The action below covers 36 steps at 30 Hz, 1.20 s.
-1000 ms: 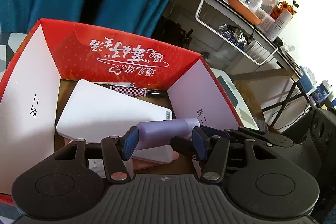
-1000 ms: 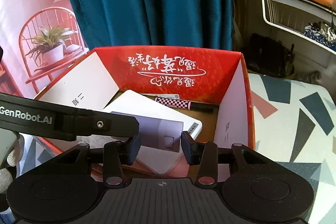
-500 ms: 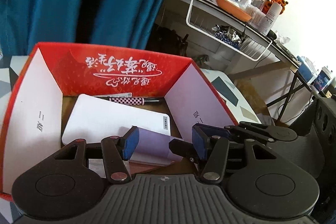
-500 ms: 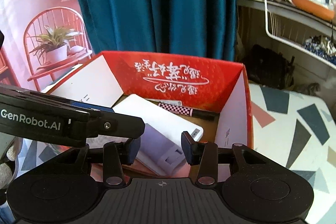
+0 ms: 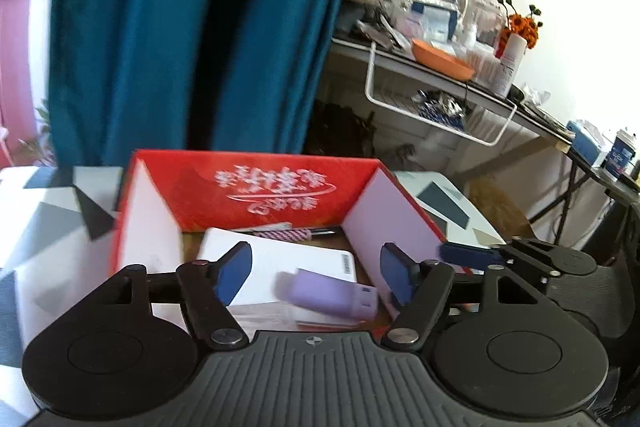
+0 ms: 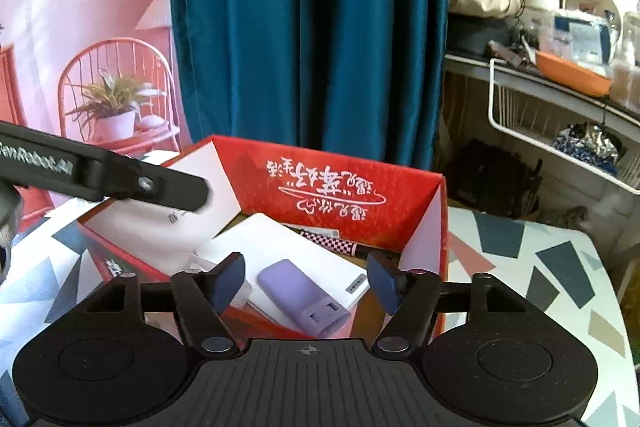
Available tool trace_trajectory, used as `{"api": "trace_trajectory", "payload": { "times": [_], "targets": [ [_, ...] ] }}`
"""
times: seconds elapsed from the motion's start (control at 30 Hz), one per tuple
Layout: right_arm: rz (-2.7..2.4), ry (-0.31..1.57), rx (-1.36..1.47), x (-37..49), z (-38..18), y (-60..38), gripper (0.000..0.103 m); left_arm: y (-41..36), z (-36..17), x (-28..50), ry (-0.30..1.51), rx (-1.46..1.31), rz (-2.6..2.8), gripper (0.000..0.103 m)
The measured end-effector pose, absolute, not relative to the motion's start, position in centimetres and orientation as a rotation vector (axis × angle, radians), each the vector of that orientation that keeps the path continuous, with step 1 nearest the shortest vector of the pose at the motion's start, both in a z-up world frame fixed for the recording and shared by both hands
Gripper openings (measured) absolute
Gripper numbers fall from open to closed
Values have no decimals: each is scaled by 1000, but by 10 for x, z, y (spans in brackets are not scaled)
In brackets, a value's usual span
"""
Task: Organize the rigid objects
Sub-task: 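Open the left tool to release the lavender case and withdraw, then move the right tool to the blue tape dispenser and close on it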
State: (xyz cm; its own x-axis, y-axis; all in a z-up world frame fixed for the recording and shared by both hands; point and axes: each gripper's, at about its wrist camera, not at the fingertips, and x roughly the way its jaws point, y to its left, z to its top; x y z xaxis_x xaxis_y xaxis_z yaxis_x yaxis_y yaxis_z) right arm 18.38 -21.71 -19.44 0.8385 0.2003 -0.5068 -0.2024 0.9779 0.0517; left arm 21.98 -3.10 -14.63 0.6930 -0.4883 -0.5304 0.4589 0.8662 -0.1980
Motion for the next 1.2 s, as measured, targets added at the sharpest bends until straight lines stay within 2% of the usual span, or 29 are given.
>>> {"api": "trace_trajectory", "payload": {
  "times": [0.17,0.4,0.8,1.17,1.2],
  "targets": [
    [198,468,11,158,-196,-216,76,-4,-146,194,580,-59,-492,74],
    [208,443,47,123,-209,-209,76,20,-174,161,616,-97,-449,74],
    [205,572,85,102,-262,-206,72,20,-227,141,716,-128,-437,73],
    [248,692,80,80,-289,-202,71,11,-244,134,741,-96,-420,73],
    [257,706,80,79,-291,-203,68,12,-245,134,744,-99,-419,73]
  ]
}}
